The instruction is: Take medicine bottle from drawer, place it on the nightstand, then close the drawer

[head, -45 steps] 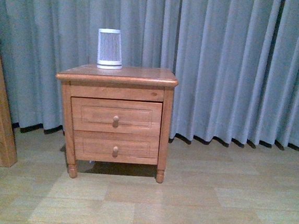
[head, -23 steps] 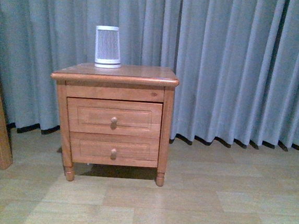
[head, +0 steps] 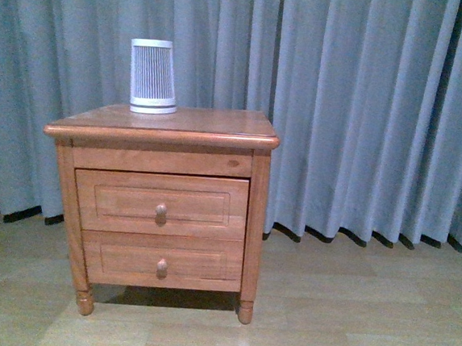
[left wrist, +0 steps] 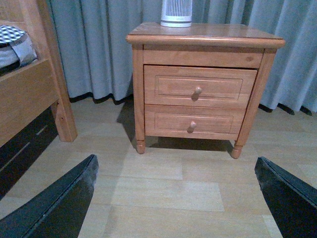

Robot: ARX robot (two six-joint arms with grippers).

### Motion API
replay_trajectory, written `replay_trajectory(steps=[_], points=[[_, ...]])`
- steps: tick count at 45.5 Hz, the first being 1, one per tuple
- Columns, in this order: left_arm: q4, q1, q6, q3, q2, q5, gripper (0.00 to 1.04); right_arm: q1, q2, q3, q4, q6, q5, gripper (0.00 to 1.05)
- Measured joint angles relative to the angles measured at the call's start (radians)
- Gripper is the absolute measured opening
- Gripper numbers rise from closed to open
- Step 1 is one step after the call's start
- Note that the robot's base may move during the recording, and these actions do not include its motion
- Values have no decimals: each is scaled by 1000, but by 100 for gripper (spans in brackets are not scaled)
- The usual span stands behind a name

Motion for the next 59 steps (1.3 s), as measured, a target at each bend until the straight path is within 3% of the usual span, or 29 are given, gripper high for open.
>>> replay_trajectory(steps=[36, 38, 39, 41, 43, 46, 53, 59], points=[[0, 0, 0, 0, 0, 1, 98, 0, 0, 0, 0, 0, 4, 98], [-31, 15, -22, 11, 19, 58, 98, 0, 0, 0, 0, 0, 3, 98], [-80, 45, -62, 40, 68, 145, 98, 0, 0, 0, 0, 0, 3, 98], [-76, 69, -102, 69, 148, 219, 98, 0, 0, 0, 0, 0, 2, 98], [-5, 84, -152, 130, 301, 278, 98, 0, 0, 0, 0, 0, 3, 98], [129, 79, -178, 224, 478, 282, 98, 0, 0, 0, 0, 0, 3, 98], [467, 8, -163, 438, 880, 224, 98, 0, 0, 0, 0, 0, 3, 98], [719, -110, -127, 608, 1303, 146, 98, 0, 0, 0, 0, 0, 3, 98]])
